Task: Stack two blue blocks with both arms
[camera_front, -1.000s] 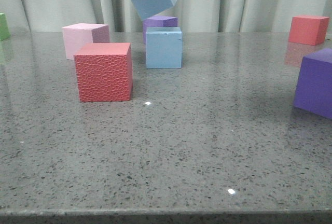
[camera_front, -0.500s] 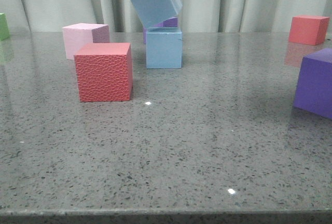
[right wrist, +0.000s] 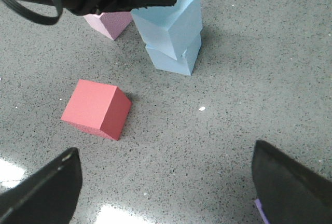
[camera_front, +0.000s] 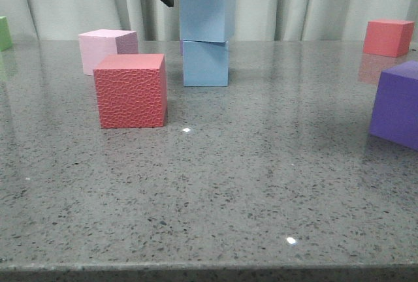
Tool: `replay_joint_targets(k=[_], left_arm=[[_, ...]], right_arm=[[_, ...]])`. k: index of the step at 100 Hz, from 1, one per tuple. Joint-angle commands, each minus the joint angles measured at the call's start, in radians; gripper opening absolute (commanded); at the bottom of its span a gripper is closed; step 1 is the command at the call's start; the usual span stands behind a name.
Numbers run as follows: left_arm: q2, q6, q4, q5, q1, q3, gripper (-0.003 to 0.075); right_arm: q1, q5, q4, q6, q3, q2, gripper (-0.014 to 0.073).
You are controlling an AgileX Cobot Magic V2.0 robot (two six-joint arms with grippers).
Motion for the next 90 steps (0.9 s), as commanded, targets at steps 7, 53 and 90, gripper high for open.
replay_joint_targets(k=[7, 53, 90], left_arm=[[-0.126, 0.050, -0.017, -0.059, -0.015, -0.035, 0.0522], [-0.445, 0.209, 0.062, -0.140, -0.034, 0.123, 0.0376], [-0.862, 0.211, 0.116, -0.376, -0.034, 0.586, 0.0179]], right_arm=[[-0.003, -0.051, -0.008, -0.010, -0.021, -0.026, 0.0654], [-0.003, -0.214, -0.153, -0.010, 0.193, -0.211, 0.0654], [-0.003, -0.259, -0.174, -0.009, 0.374, -0.454, 0.0648]])
